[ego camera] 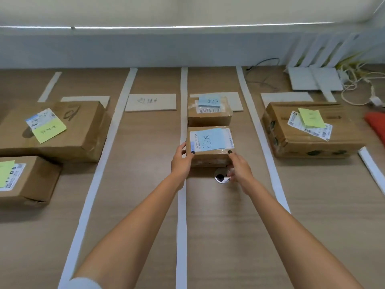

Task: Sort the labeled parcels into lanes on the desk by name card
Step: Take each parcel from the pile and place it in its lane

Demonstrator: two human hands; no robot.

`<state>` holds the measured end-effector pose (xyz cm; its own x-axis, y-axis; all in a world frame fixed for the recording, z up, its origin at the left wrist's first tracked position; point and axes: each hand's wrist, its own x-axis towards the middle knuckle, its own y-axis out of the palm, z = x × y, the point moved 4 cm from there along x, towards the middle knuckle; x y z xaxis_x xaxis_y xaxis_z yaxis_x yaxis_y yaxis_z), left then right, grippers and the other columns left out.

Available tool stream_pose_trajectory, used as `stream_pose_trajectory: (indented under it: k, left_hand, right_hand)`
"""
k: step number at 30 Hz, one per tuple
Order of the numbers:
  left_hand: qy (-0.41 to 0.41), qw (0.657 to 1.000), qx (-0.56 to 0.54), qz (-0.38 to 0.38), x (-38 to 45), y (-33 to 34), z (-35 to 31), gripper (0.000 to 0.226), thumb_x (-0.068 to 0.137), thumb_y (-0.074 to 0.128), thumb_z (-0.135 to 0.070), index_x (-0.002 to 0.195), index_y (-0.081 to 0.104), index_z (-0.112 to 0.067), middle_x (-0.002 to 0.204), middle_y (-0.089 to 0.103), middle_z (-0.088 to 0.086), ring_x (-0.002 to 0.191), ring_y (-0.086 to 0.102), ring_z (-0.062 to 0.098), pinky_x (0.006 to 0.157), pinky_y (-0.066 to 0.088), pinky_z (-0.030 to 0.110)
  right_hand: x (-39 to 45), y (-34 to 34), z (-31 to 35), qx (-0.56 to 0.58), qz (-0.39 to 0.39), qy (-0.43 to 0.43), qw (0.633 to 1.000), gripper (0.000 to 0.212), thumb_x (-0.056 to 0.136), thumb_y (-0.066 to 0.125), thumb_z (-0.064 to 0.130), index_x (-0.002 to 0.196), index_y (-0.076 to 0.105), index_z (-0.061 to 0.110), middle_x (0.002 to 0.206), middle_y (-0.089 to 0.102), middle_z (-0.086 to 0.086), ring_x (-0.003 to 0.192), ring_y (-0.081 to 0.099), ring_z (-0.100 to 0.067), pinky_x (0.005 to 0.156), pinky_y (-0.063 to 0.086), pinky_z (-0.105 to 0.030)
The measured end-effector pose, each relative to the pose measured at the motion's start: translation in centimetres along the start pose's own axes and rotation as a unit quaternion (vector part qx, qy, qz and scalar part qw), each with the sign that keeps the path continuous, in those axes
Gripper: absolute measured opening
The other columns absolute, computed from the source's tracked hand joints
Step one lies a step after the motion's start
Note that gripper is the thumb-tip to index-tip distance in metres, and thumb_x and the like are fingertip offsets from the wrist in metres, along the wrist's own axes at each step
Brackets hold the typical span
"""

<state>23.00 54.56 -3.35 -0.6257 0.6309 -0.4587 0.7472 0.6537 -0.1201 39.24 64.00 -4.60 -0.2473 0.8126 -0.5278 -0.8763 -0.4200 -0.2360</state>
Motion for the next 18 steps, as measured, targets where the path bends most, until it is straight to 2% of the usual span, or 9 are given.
stream_pose_trajectory:
  k: [3, 6, 8, 12, 14, 16, 18]
  left_hand:
    - [0.017, 1.000, -0.002, -0.012, 1.5, 0.5, 0.0, 0.042, 0.095, 0.053, -0.026, 0.135, 0.042, -0.031, 0.132, 0.052, 0.001, 0.114, 0.053, 0.018, 0.093, 0.052, 0.036]
    - [0.029, 0.999, 0.003, -0.021, 2.1, 0.6, -0.1, 0.041, 0.096, 0.051, -0.028, 0.136, 0.042, -0.031, 0.133, 0.052, 0.000, 0.115, 0.053, 0.018, 0.097, 0.050, 0.038]
    - [0.038, 0.999, 0.013, -0.019, 2.1, 0.6, -0.2, 0.043, 0.096, 0.051, -0.029, 0.137, 0.040, -0.030, 0.134, 0.050, 0.000, 0.114, 0.051, 0.016, 0.092, 0.050, 0.030]
    - [0.036, 0.998, 0.021, -0.056, 1.0, -0.4, -0.4, 0.045, 0.096, 0.049, -0.020, 0.140, 0.038, -0.025, 0.136, 0.048, 0.003, 0.113, 0.049, 0.016, 0.084, 0.044, 0.024]
    - [0.041, 0.996, 0.018, -0.077, -0.1, -1.3, -0.8, 0.044, 0.097, 0.047, -0.014, 0.139, 0.039, -0.023, 0.135, 0.049, 0.005, 0.115, 0.050, 0.018, 0.084, 0.043, 0.023]
    - [0.053, 0.995, 0.019, -0.077, -1.3, -2.0, -1.7, 0.045, 0.096, 0.046, -0.011, 0.139, 0.040, -0.022, 0.132, 0.051, 0.006, 0.118, 0.050, 0.020, 0.083, 0.042, 0.022]
    - [0.068, 0.996, 0.029, -0.056, -2.8, -2.5, -2.6, 0.046, 0.094, 0.050, -0.012, 0.138, 0.041, -0.022, 0.130, 0.052, 0.005, 0.116, 0.050, 0.019, 0.081, 0.042, 0.020]
  right_hand:
    - [1.9, 0.4, -0.2, -0.004, 0.012, 0.002, 1.000, 0.040, 0.095, 0.042, 0.039, 0.127, 0.050, 0.016, 0.104, 0.057, -0.010, 0.052, 0.051, -0.018, 0.048, 0.042, -0.026]
    - [2.5, 0.4, -0.1, 0.003, 0.010, -0.003, 1.000, 0.040, 0.095, 0.043, 0.039, 0.128, 0.049, 0.016, 0.103, 0.059, -0.011, 0.051, 0.052, -0.017, 0.049, 0.043, -0.026]
    - [2.4, 0.2, 0.1, 0.004, 0.013, -0.002, 1.000, 0.041, 0.095, 0.043, 0.041, 0.128, 0.047, 0.018, 0.104, 0.060, -0.012, 0.052, 0.053, -0.017, 0.051, 0.043, -0.028]
    - [1.1, -1.1, 0.5, -0.007, 0.002, -0.001, 1.000, 0.049, 0.094, 0.045, 0.041, 0.137, 0.037, 0.019, 0.090, 0.058, -0.004, 0.055, 0.053, -0.018, 0.050, 0.043, -0.028]
    - [-0.2, -1.9, 0.5, -0.015, 0.000, 0.000, 1.000, 0.053, 0.093, 0.049, 0.033, 0.141, 0.031, 0.020, 0.093, 0.059, -0.005, 0.055, 0.056, -0.019, 0.050, 0.046, -0.028]
    - [-1.8, -2.3, 0.7, -0.013, 0.004, -0.002, 1.000, 0.057, 0.091, 0.052, 0.023, 0.144, 0.029, 0.019, 0.101, 0.060, -0.010, 0.063, 0.061, -0.023, 0.055, 0.051, -0.029]
    - [-3.5, -2.5, 1.2, -0.024, -0.003, -0.016, 1.000, 0.058, 0.089, 0.055, 0.019, 0.143, 0.032, 0.018, 0.111, 0.061, -0.015, 0.083, 0.061, -0.024, 0.065, 0.052, -0.031]
